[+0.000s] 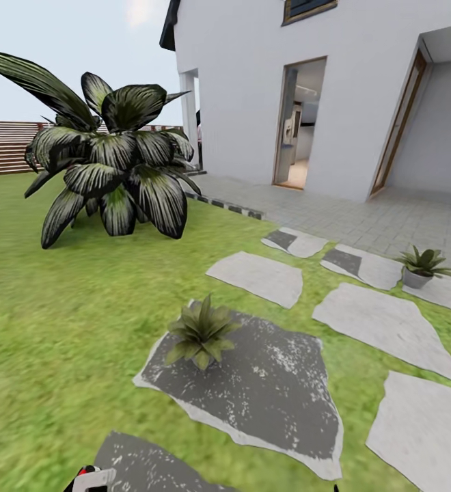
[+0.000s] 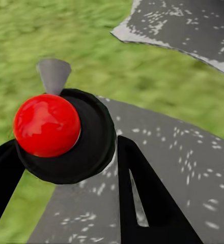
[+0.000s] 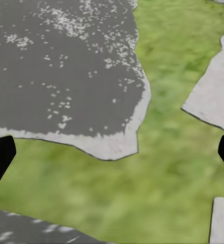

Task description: Pick up the pesticide atomizer in the garden and spray insectifuge to fully cover both potted plants in the garden.

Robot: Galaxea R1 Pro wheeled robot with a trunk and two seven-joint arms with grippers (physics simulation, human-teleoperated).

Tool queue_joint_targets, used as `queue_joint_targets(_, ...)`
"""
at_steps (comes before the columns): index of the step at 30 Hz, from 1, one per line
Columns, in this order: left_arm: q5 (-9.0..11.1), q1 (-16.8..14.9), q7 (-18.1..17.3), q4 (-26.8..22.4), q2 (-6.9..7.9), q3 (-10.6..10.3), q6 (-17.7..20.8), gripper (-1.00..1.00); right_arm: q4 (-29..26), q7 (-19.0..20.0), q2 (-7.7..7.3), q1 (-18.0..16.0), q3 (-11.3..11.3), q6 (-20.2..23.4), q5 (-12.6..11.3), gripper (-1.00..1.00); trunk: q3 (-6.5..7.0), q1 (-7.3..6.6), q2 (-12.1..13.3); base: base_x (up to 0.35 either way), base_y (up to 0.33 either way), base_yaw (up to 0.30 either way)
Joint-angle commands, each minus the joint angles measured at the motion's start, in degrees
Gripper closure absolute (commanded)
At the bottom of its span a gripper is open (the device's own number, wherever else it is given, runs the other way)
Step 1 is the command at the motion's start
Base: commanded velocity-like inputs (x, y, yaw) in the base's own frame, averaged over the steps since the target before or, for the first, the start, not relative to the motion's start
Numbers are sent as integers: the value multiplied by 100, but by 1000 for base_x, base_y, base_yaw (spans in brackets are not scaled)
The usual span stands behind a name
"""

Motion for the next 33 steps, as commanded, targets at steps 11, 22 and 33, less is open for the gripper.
queue_joint_targets(11, 19, -5, 12, 1, -10, -3, -15, 100, 21, 7, 24, -4, -16, -10, 43, -100, -5, 2, -2, 299, 0, 0)
queue_joint_targets(22, -35, -28, -35, -10, -18, -72, 13, 100, -37, 21, 42, -8, 209, 3, 177, -100, -5, 2, -2, 71, 0, 0)
queue_joint_targets(33, -1996, -678, -2334, -111, 31, -756, 488, 100, -350, 153, 44, -749, 2391, 47, 1749, -100, -5, 2, -2, 1, 0, 0)
